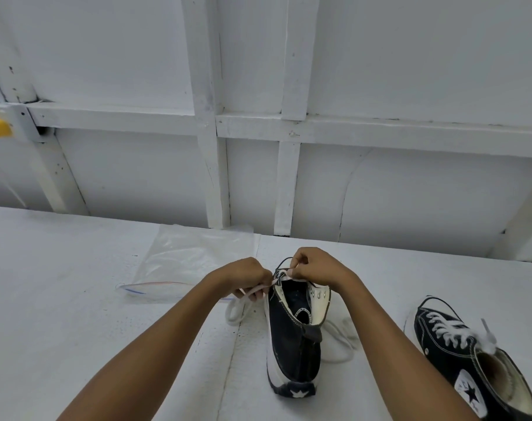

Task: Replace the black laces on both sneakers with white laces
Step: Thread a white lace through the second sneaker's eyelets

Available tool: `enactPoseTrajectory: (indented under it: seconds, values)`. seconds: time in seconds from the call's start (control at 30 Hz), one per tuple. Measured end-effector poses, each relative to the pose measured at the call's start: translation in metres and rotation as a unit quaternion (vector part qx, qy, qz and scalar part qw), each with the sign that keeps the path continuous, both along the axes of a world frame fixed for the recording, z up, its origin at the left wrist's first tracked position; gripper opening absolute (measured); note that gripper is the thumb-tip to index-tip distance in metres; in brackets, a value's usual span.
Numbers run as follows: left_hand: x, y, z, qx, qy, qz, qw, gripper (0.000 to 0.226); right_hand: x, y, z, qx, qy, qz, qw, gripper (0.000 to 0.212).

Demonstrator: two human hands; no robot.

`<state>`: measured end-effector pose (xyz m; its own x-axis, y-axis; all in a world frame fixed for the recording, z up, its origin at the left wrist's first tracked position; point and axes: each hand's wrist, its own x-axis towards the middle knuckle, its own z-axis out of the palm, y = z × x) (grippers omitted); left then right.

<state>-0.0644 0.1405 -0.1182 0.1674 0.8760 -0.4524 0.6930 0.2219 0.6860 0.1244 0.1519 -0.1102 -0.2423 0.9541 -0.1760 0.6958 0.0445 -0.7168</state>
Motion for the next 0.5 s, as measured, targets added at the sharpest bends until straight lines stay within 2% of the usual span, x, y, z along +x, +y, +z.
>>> enactPoseTrajectory:
  seconds: [0.1,0.17,0.3,0.4,0.5]
  values:
    - [-0.011,0.006,0.0,0.042,0.044,-0.003,0.998,0.022,0.005,-0.003,0.0,0.02,0.021,-0.055,0.998,0.006]
    - [-0.016,0.01,-0.002,0.092,0.088,0.011,0.992,0.021,0.008,-0.004,0.0,0.018,0.023,-0.071,0.997,0.015]
    - [-0.02,0.015,-0.015,0.169,0.175,-0.014,0.97,0.016,0.016,-0.013,0.007,-0.041,-0.001,-0.077,0.996,0.032]
    - [-0.013,0.013,-0.024,0.174,0.232,-0.067,0.955,0.021,0.022,-0.022,0.011,-0.09,0.024,-0.095,0.991,0.032]
    - [-0.009,0.012,-0.029,0.157,0.248,-0.104,0.95,0.019,0.026,-0.029,0.014,-0.116,0.054,-0.1,0.987,0.035]
